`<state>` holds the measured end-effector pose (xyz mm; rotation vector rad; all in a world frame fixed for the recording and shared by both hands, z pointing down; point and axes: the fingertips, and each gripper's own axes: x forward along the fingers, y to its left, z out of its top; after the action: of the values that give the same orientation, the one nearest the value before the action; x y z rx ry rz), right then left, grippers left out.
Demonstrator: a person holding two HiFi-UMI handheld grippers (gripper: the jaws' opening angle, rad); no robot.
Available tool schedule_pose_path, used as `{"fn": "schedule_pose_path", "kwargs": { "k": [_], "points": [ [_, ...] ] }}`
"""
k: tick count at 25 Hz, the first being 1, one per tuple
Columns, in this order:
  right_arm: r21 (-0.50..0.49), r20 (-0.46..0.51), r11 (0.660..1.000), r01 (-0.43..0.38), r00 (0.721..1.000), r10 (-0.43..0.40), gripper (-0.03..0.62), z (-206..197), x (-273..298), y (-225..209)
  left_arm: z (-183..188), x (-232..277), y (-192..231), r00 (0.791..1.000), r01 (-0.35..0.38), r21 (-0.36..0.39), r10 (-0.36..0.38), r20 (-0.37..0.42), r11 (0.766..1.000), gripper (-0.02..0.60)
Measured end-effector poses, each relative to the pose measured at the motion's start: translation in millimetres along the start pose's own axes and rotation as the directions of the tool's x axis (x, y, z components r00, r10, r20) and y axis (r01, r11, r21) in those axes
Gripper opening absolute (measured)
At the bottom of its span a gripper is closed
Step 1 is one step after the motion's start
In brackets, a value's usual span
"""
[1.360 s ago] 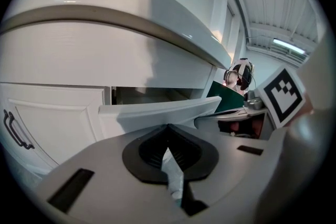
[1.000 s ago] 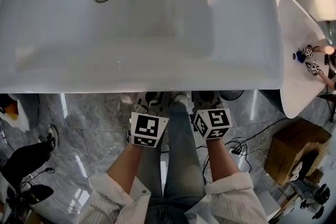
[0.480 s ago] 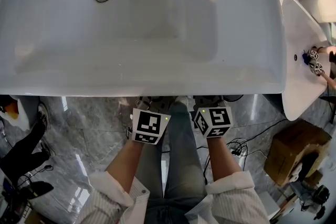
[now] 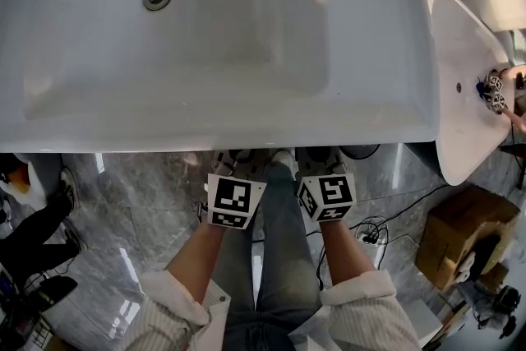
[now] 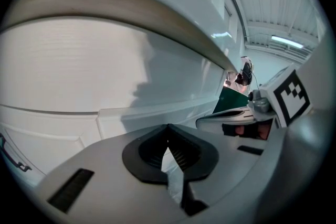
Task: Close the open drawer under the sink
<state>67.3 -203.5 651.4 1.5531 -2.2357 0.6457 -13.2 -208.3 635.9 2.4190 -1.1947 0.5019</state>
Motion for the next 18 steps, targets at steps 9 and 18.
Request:
{"fn": "schedule_pose_path", "kwargs": {
  "k": [9,18],
  "points": [
    [0.015,0.025,1.0,-0.001,1.0,0.001,0.011,14,-30,11,19,-24,-25,0.999,0.007,-0.009,-0.007,0.033,1.0,0.015],
    [-0.011,0.072,0.998,-0.065,0.995,0.065,0.009,63,-67,22,71,-60,-40,0.995,-0.012,0.015,0.01,0.097,1.0,0.015]
  ]
}}
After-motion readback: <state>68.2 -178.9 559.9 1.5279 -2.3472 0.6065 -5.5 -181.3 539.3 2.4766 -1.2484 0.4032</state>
